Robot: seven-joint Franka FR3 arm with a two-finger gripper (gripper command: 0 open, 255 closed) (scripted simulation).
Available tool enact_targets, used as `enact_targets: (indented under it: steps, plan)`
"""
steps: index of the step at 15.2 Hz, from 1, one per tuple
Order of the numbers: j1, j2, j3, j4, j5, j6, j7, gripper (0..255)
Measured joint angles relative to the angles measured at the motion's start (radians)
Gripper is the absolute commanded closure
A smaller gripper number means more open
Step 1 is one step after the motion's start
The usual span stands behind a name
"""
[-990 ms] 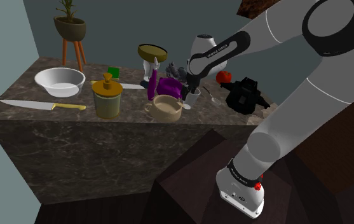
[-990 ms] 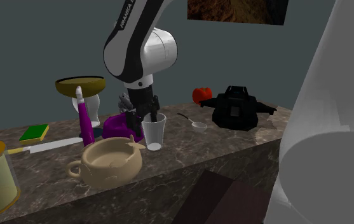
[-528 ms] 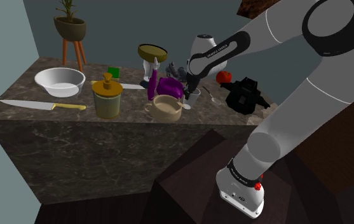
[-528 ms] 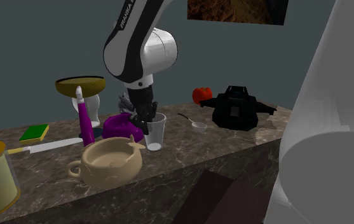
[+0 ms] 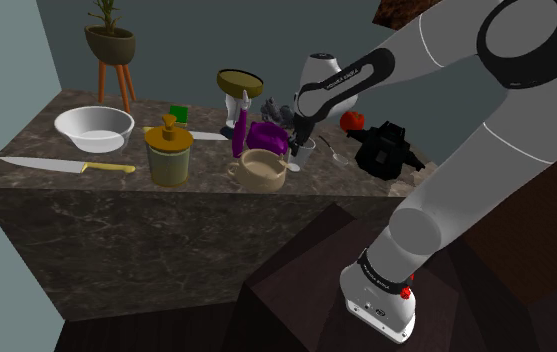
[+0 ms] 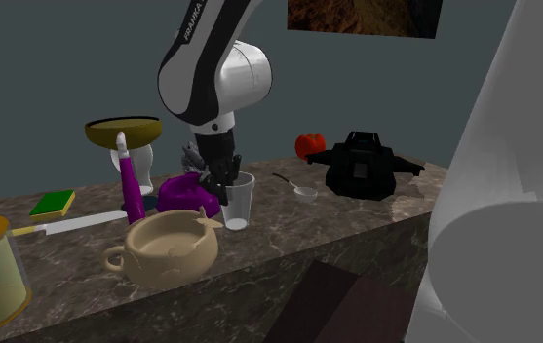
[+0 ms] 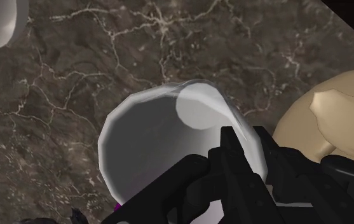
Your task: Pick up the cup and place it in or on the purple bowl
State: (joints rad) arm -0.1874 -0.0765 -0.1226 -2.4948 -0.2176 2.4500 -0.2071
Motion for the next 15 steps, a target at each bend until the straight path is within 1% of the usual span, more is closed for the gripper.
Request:
enact_targets:
  steps: [11, 15]
  plan:
    - [0.004, -0.101, 0.003, 0.046, 0.015, -0.146, -0.024, 255]
    - [0.006, -0.131, 0.005, 0.08, 0.021, -0.209, -0.033, 255]
